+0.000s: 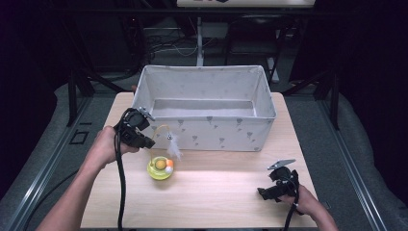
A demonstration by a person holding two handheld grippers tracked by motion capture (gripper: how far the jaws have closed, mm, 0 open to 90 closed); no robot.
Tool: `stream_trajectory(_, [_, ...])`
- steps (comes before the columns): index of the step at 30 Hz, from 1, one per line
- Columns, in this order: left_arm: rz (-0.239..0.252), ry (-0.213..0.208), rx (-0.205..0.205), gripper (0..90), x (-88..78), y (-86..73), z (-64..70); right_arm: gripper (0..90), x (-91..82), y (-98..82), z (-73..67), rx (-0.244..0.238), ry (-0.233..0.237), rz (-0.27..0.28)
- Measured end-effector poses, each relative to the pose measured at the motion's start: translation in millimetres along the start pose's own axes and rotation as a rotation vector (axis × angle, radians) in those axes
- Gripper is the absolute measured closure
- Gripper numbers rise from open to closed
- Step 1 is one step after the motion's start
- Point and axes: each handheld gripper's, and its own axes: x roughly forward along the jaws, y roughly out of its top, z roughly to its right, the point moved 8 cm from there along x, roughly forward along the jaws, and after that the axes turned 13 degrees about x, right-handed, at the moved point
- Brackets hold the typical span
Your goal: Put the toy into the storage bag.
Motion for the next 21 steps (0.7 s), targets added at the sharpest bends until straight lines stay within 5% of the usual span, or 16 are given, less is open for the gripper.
stream_trajectory(21, [-0.015,0.056,-0.054,88.3,-35.8,-28.4,-24.6,0.0,0.5,0.1,-1.0,0.005,0.009,0.006])
